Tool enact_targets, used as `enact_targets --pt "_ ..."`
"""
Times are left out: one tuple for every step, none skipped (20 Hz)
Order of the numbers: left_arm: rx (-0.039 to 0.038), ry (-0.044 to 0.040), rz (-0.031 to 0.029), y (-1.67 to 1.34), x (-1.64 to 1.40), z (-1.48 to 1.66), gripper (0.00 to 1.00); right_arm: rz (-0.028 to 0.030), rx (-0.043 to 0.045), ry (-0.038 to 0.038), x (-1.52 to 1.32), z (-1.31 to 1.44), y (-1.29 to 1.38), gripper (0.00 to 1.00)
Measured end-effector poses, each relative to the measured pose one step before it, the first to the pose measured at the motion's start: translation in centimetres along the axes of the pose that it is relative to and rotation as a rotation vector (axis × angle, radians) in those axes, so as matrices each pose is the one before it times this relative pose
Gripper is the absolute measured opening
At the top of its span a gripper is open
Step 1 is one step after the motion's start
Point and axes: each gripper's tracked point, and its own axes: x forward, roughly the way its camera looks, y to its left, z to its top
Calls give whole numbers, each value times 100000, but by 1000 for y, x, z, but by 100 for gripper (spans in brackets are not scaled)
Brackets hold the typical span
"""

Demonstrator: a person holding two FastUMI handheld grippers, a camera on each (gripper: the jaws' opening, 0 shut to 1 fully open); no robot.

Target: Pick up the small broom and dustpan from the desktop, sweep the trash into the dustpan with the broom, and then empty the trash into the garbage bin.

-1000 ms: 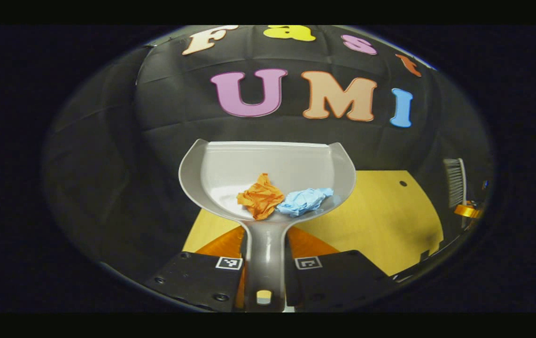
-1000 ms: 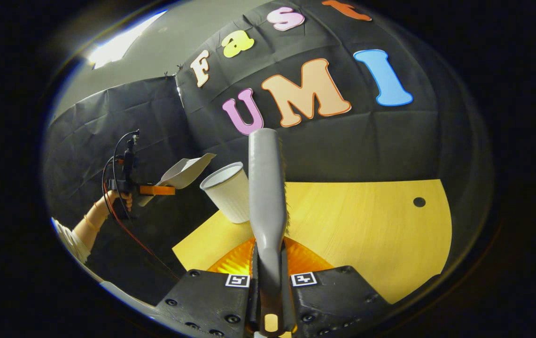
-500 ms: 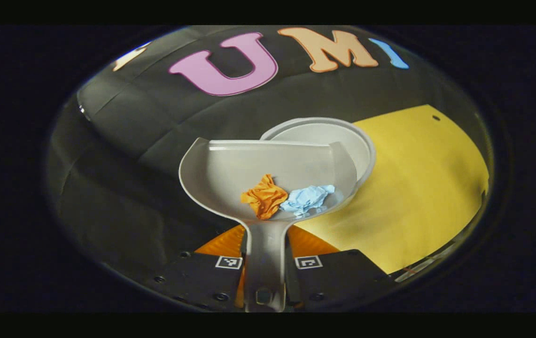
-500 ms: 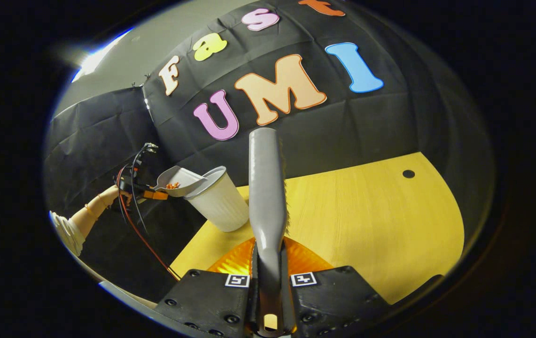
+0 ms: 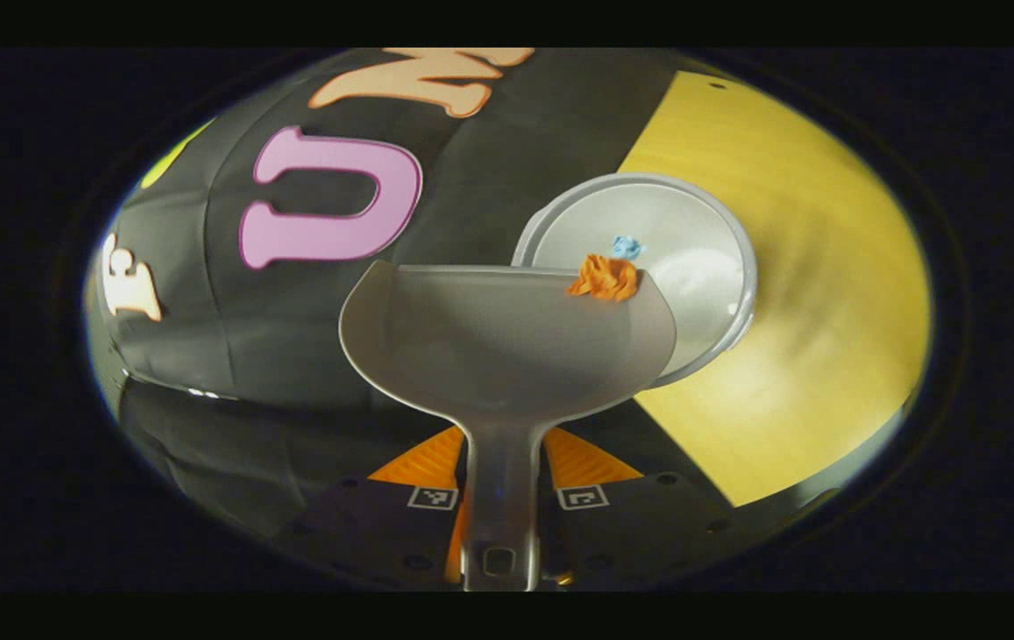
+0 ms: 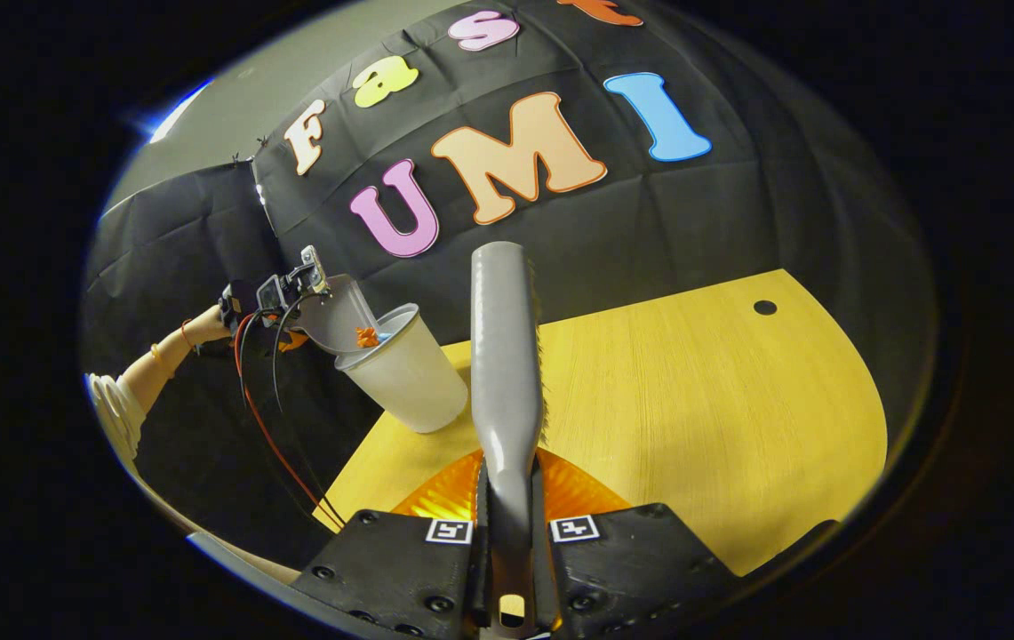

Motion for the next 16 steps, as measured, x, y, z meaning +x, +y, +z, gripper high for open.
enact_targets --pt "2282 146 1893 -1004 -26 87 25 -257 -291 473 -138 -209 -152 17" --pt "-207 -241 -485 239 21 -180 27 -303 -304 311 -229 -79 31 17" --pt "-3425 12 -2425 874 132 -435 26 -244 -15 251 -664 -18 -151 17" --pt "-1588 -396 -35 -131 -101 -38 26 -37 -28 122 -176 18 -33 17" --pt "-2825 -1504 -64 -97 -332 -203 26 41 -178 108 -194 -66 -61 17" --pt "-4640 -2095 -364 -121 -273 -74 28 -20 -178 403 -143 -109 -77 17" --pt "-6302 -2239 -755 -32 -526 -274 25 -36 -271 369 -96 -134 -15 17" --pt "-7928 -3267 -1356 -251 -539 -56 23 153 -280 249 -193 -116 73 16" --pt "-8987 -4067 -1760 -314 -647 250 22 -429 -199 56 -59 2 -19 17" --pt "-9497 -4150 -2616 -228 -95 165 22 -1009 -1287 -167 -95 -121 -225 16" --pt "-8977 -2666 -2103 -274 -269 -268 29 -1147 -1455 -42 31 -9 -110 16" --pt "-7305 -2674 -1489 64 -118 171 29 -481 -889 -417 -2 135 55 16" --pt "-5625 -3242 -782 -149 144 428 23 280 32 -113 -85 25 177 16" --pt "-5311 -3829 -320 -214 -43 662 24 359 309 -39 -20 -10 320 16" --pt "-4940 -2826 -1489 -261 -232 478 26 -373 129 35 130 -58 64 17" --pt "-4690 -3008 -4441 -943 -527 1116 26 -1312 -646 92 300 -180 -183 16"
